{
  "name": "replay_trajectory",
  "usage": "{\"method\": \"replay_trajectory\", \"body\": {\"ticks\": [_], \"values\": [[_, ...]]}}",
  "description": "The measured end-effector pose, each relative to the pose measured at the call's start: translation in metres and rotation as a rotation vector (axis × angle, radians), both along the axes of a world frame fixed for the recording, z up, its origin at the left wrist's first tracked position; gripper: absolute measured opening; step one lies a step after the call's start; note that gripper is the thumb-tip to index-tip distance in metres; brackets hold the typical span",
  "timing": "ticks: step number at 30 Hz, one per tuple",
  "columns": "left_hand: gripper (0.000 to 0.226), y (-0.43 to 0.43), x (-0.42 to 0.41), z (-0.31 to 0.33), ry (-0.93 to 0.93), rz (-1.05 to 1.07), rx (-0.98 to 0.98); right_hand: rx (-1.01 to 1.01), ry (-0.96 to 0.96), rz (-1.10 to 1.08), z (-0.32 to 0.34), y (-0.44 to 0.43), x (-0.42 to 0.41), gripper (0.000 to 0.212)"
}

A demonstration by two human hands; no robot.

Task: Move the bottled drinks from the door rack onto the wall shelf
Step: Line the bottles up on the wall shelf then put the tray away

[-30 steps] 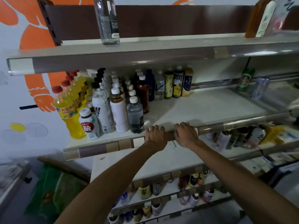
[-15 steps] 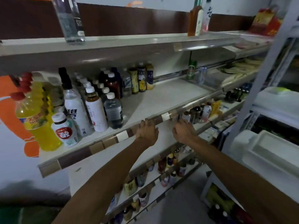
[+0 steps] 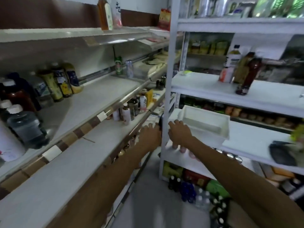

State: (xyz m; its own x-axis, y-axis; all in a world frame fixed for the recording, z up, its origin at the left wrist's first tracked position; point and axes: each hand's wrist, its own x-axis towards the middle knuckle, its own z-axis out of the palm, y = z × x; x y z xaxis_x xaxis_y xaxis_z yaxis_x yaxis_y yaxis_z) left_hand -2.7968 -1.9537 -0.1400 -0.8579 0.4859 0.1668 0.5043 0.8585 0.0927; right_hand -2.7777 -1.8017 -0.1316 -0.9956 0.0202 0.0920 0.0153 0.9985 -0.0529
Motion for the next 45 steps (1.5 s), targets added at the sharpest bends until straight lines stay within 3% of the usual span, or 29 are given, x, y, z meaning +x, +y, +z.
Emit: {"method": "replay_trajectory", "body": {"ticks": [4,13,29,33,36,39,45], "values": [[0.043,0.057,-0.002,-0.009,-0.022,-0.057,-0.075,0.003,-0.078,-0.126,0.002,0.056,0.017,0.057],[0.043,0.147,0.011,-0.033,-0.088,-0.153,-0.100,-0.066,-0.021,-0.278,-0.022,0.138,0.048,0.039],[0.042,0.239,0.020,-0.072,-0.219,-0.235,-0.206,-0.147,-0.120,-0.407,-0.066,0.238,0.081,0.033],[0.045,0.248,0.029,-0.076,-0.008,-0.327,-0.198,-0.144,-0.188,-0.438,-0.085,0.245,0.085,0.032],[0.057,0.254,0.025,-0.097,-0.249,-0.309,-0.243,-0.119,-0.220,-0.469,-0.097,0.246,0.085,0.035],[0.068,0.258,0.018,-0.116,-0.370,-0.306,-0.234,-0.151,-0.249,-0.478,-0.114,0.244,0.080,0.042],[0.057,0.235,-0.013,-0.154,-0.516,-0.287,-0.372,-0.191,-0.389,-0.452,-0.158,0.238,0.064,0.049]]}}
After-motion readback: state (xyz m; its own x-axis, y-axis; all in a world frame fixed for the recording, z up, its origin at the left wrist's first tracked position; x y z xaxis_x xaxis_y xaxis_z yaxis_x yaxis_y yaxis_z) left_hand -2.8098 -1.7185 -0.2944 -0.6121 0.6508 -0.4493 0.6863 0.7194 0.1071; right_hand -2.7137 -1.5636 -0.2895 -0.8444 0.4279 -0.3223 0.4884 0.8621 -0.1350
